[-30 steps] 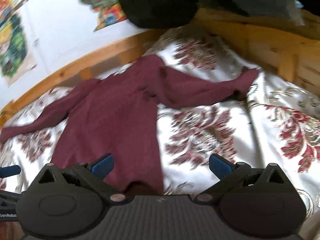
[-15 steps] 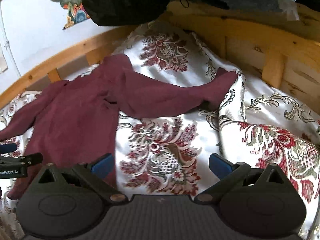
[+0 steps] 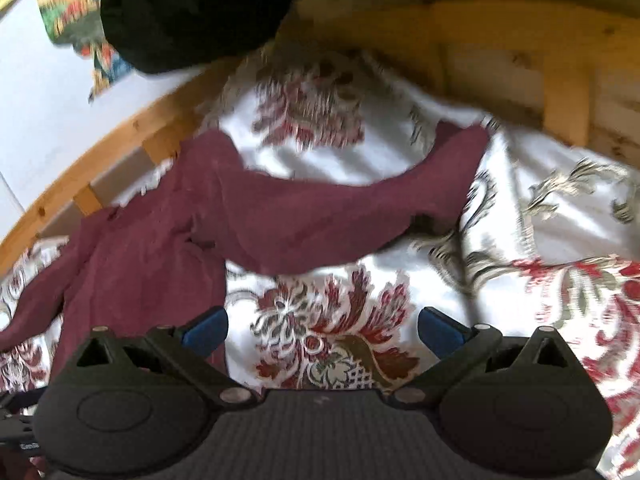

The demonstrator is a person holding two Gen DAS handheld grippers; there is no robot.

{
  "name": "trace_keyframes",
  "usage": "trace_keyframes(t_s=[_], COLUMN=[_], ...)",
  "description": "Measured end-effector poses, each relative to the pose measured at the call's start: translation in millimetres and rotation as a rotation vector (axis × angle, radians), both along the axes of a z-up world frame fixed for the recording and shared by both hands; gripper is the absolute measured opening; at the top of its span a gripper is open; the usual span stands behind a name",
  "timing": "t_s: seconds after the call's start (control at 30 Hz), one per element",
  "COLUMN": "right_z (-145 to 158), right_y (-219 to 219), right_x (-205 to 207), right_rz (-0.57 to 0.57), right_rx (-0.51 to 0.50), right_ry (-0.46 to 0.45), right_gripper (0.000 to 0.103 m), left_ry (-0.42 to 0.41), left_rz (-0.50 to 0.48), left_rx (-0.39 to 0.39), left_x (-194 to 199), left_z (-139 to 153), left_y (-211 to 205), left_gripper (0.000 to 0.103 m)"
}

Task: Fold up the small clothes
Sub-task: 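Reach the right gripper to the sleeve cuff and close on it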

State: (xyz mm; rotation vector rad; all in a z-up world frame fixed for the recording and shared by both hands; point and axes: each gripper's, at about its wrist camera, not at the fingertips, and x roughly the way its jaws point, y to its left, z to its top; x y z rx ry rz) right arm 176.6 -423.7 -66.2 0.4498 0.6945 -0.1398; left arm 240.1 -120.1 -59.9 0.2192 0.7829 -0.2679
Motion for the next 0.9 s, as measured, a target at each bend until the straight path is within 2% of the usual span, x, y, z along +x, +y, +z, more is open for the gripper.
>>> trace_keyframes(t_s=[0.1,0.2,0.27,0.43,0.6,0.73,0.87,0.9], right_z=[-9,-7,-4,4,8,8,4,1], right_y=[2,3,-3,-23,-37,-54,-78,-85], right_x=[10,13,14,6,2,13,30,33], right_rz=[0.039,0.038,0.024,-0.065,-0.114,-0.16,-0.281,-0.309], right_rx=[-0.007,-0.051,-0.047,0.029,0.021,-0.01,-0.03,-0.011], right_ry=[0.03,0.013,-0.009,-0.072,-0.156,-0.194,-0.199,-0.198], right_gripper=[0.103,0.103,0.103,0.103,0.103,0.103,0.102,0.098], left_ry=[-0.006,-0.001,-0.001,0.023,0.056,0.073,0.076,0.077], left_rz=[-0.007,-0.012,-0.011,-0.011,-0.013,-0.028,-0.026,-0.018], left_rx=[0.012,0.002,-0.003,-0.011,-0.044,-0.06,-0.059,-0.057], left_x=[-2,-2,-2,2,5,5,8,9], left_z=[-2,-1,-1,-6,-8,-12,-15,-17], left_y=[-1,-1,-1,0,0,0,2,4], left_gripper=[0.102,0.102,0.102,0.102,0.102,0.102,0.102,0.102])
